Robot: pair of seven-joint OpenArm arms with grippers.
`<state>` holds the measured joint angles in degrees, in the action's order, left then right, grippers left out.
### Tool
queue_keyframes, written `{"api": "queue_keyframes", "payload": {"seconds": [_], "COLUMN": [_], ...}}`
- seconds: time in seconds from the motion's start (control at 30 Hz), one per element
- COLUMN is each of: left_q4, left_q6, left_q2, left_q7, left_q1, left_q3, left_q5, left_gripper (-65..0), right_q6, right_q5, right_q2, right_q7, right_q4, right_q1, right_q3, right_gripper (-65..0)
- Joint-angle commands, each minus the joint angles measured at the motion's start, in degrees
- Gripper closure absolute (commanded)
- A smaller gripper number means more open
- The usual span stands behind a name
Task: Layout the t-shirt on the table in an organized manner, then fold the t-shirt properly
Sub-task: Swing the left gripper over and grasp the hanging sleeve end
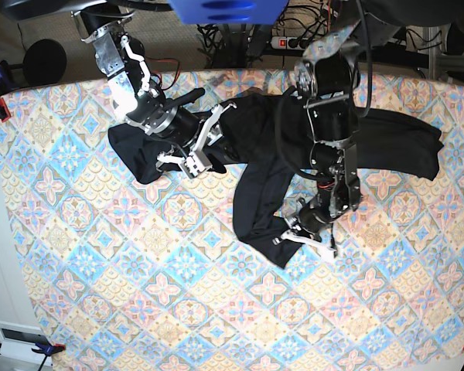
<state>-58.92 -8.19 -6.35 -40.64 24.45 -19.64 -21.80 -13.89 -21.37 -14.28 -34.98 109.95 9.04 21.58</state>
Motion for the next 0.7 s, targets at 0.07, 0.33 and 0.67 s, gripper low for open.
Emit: {"api": "queue_keyframes", "payload": {"seconds": [0.07,0.33,0.67], "left_q4": [-12.78,-38.01,-48.65], "left_q6": [-0.56,-0.56,-0.65], "left_q2": [0.15,1.56,3.05], "left_q7": [-1.69,-8.72,-10.65], "left_q1": [-2.34,-12.89,-20.53], "left_q3": [0.08,-4.05,-12.32], "left_q5": [-1.10,-1.10,-4.79], "left_gripper": [0.0,0.0,0.0], "right_q6": [-0.22,-0.22,-0.22], "right_q5": [-0.83,-0.83,-0.83], "right_q2": [-0.09,-0.09,-0.09], "right_q7": [1.62,1.62,1.62], "right_q4": [1.30,1.30,1.30], "right_q1": [-0.55,-0.73,-0.91], "right_q3": [-0.18,-0.18,-0.18], "right_gripper": [-19.3,-19.3,-19.3]}}
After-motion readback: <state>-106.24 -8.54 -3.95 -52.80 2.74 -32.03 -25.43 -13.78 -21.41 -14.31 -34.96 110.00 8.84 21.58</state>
